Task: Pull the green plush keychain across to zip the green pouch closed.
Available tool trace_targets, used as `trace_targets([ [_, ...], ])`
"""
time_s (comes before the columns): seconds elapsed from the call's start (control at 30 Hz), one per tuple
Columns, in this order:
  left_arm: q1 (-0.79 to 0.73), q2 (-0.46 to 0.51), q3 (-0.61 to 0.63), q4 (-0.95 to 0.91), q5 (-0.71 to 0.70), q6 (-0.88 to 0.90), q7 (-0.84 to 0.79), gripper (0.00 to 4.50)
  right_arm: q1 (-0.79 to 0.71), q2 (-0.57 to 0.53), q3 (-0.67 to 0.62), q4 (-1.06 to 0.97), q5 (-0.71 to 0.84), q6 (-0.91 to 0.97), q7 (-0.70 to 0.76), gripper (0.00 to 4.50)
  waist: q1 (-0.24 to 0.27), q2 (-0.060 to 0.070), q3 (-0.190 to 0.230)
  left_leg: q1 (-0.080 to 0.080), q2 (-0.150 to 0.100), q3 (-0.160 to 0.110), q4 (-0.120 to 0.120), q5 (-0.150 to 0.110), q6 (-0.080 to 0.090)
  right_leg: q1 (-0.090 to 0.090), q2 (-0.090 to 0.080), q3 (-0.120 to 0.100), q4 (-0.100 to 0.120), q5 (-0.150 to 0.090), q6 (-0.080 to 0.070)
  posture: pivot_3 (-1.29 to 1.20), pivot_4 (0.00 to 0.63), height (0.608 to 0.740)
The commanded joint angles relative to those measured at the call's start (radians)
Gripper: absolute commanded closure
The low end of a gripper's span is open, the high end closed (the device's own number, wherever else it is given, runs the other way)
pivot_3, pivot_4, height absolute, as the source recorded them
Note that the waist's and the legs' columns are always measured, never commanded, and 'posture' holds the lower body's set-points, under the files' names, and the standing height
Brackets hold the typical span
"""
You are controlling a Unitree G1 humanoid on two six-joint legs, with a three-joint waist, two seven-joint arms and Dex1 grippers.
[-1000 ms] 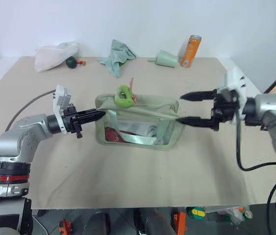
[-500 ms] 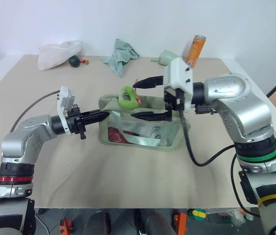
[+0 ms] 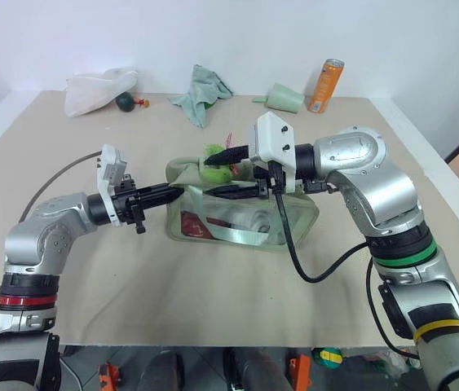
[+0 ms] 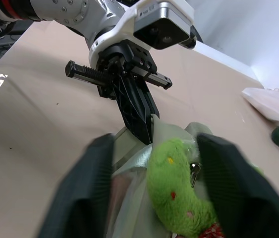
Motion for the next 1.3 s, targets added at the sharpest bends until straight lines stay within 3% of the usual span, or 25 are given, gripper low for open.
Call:
trace_targets([
  [0.03,0.006,-0.003,0.0,-0.039,-0.015,0.0,-0.002,4.39,-0.03,0.002,-0.003,-0.001,-0.013,-0.024,0.011,3.6,0.001,0.0,0.0,0.0,0.0,0.0,0.0,0.0,0.0,0.0,0.0,0.0,0.0,0.0,0.0,0.0,0.15,0.74],
  [0.13,0.003,-0.004,0.005,-0.039,-0.018,-0.002,0.0,4.39,-0.03,0.004,-0.005,0.004,-0.019,-0.029,0.018,4.41,0.002,0.0,0.0,0.0,0.0,0.0,0.0,0.0,0.0,0.0,0.0,0.0,0.0,0.0,0.0,0.0,0.15,0.74],
  [0.4,0.005,-0.01,0.009,-0.044,-0.018,-0.01,0.005,4.39,-0.031,-0.005,-0.018,0.011,-0.025,-0.039,0.038,4.41,0.002,0.0,0.0,0.0,0.0,0.0,0.0,0.0,0.0,0.0,0.0,0.0,0.0,0.0,0.0,0.0,0.15,0.74],
  [0.53,0.007,-0.019,0.008,-0.042,-0.015,-0.017,0.008,4.39,-0.069,-0.043,-0.085,0.049,-0.013,-0.042,0.037,4.41,0.003,0.0,0.0,0.0,0.0,0.0,0.0,0.0,0.0,0.0,0.0,0.0,0.0,0.0,0.0,0.0,0.15,0.74],
  [0.73,0.004,-0.03,0.008,-0.037,-0.015,-0.024,0.007,4.39,-0.106,-0.189,-0.215,0.086,0.026,-0.004,0.058,4.41,0.012,0.0,0.0,0.0,-0.001,0.0,0.0,0.0,0.0,0.0,-0.001,0.0,0.0,0.0,0.0,0.0,0.15,0.74],
  [1.07,-0.013,-0.043,-0.005,-0.009,-0.009,-0.033,-0.008,4.39,0.018,-0.46,-0.312,0.046,-0.012,-0.011,0.07,4.41,0.012,0.0,0.0,0.0,-0.001,0.001,0.0,-0.001,0.002,0.0,-0.001,0.001,-0.001,-0.001,0.0,0.0,0.15,0.74],
  [1.3,-0.028,-0.053,-0.016,0.011,-0.001,-0.04,-0.015,4.39,0.021,-0.404,-0.298,-0.014,0.01,0.042,-0.007,4.41,0.012,0.0,0.0,0.001,0.0,0.001,0.0,-0.001,0.001,0.0,0.0,0.001,0.0,0.0,0.0,0.0,0.15,0.74],
])
